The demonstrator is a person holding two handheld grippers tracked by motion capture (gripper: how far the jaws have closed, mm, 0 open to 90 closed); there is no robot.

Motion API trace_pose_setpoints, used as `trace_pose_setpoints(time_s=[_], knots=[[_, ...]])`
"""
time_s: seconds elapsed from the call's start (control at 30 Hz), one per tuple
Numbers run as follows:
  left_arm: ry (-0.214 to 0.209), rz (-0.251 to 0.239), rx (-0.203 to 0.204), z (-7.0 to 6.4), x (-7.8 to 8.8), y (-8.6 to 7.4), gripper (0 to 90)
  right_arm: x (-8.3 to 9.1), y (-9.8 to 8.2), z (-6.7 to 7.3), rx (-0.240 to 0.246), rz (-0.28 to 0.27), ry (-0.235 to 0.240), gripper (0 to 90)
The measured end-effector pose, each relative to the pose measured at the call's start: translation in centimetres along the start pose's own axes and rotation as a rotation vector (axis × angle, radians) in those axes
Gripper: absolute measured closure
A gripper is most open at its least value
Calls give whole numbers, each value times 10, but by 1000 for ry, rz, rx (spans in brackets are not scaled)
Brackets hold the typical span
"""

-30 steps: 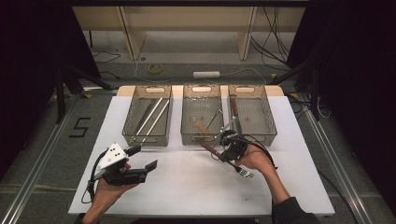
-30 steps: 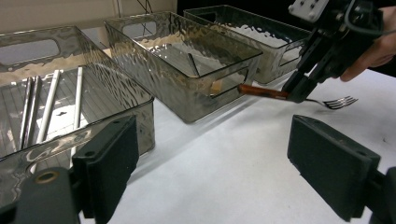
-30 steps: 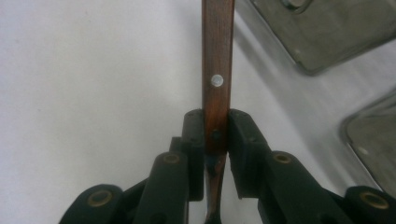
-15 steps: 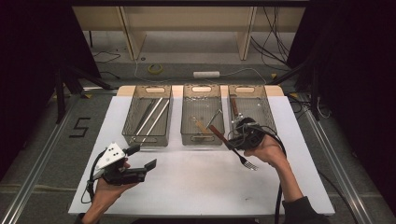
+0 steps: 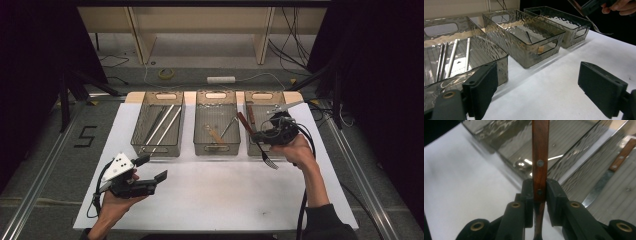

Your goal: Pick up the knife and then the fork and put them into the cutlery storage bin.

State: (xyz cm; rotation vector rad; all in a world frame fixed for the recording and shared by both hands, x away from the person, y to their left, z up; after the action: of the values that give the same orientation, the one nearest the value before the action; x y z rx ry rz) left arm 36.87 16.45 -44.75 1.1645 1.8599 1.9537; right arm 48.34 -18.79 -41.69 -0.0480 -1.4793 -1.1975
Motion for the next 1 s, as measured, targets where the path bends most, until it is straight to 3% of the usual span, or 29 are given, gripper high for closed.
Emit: trace_pose_setpoints(time_s=[0.33,0.67,1.0], knots=[[0,-7,3,1,1,1,162,17,22,-25,-69,-125,-53,779],[-2,-15,2,1,1,2,162,26,42,-46,-108,-183,-118,779],[-5,-16,3,0,1,2,162,24,48,-67,-159,-210,-178,780]])
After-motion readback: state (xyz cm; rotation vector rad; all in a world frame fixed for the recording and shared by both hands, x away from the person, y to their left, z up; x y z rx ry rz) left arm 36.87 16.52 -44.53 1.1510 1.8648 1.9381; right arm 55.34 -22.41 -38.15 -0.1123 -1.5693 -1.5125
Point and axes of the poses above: each handheld gripper's, and its own axes: x roughly backward along the jaws, y roughly out of its top, z roughly to its left, the point moved 7 cm from there along -x, roughly forward along the jaws, and after that the axes turned 4 degrees about z, right-handed, at the moved point
